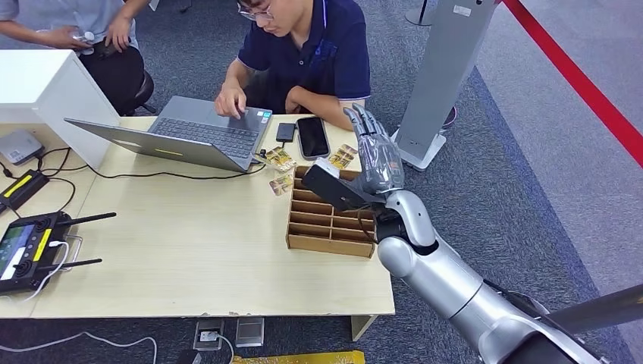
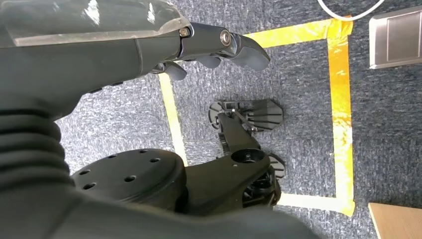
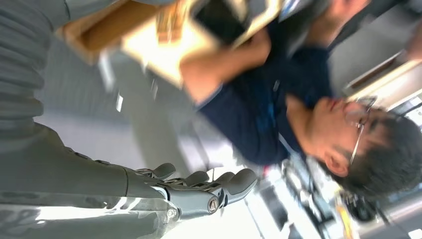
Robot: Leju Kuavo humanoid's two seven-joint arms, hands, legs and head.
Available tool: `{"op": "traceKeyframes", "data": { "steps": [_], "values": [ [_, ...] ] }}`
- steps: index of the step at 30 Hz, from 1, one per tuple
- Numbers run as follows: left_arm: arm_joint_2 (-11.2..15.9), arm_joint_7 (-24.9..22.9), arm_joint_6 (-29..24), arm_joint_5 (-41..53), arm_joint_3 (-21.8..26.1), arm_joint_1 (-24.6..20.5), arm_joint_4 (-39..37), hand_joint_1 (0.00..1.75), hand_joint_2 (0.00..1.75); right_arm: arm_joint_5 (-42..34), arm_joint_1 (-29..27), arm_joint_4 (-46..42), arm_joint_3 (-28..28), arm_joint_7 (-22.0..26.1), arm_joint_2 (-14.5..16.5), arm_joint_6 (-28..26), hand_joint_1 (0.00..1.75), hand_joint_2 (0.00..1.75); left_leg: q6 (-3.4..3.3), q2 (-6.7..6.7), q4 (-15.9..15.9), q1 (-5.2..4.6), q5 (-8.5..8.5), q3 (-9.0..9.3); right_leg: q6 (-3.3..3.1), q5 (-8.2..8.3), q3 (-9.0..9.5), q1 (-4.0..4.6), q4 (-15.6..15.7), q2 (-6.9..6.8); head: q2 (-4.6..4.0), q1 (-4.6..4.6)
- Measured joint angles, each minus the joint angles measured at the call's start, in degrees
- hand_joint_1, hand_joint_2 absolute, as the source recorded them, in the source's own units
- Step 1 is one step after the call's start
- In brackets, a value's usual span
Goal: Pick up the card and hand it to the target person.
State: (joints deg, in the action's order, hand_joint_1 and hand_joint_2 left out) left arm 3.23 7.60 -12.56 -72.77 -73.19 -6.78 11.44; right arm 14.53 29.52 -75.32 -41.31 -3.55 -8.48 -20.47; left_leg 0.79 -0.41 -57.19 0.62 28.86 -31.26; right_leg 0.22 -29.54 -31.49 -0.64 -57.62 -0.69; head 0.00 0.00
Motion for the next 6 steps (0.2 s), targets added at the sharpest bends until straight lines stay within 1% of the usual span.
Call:
{"op": "traceKeyframes", "data": {
  "steps": [3, 5, 6],
  "values": [
    [0.03, 0.01, -0.13, -0.32, 0.38, 0.0, 0.08, 0.0, 0.0, -10.7, -4.71, -2.92, 1.82, 6.0, -1.05, 0.33, 0.0, 1.75, 0.0, -0.11, 0.01, 0.0, -0.03, -0.01, 0.0, -0.01, 0.03, 0.0, 0.03, -0.11, 0.0, 0.0],
    [0.03, -0.01, -0.2, -0.39, 0.5, 0.01, 0.12, 0.0, 0.0, -16.1, -7.59, -4.61, 3.11, 9.22, -1.54, 0.89, 0.0, 1.75, 0.0, -0.17, 0.04, 0.01, -0.04, 0.01, 0.0, -0.01, 0.06, 0.01, 0.06, -0.17, 0.0, 0.0],
    [0.03, 0.0, -0.21, -0.41, 0.52, 0.01, 0.13, 0.0, 0.0, -17.12, -8.25, -4.98, 3.33, 9.89, -1.74, 1.04, 0.0, 1.75, 0.0, -0.17, 0.02, 0.01, -0.04, -0.01, 0.0, -0.01, 0.04, 0.01, 0.05, -0.17, 0.0, 0.0]
  ]
}}
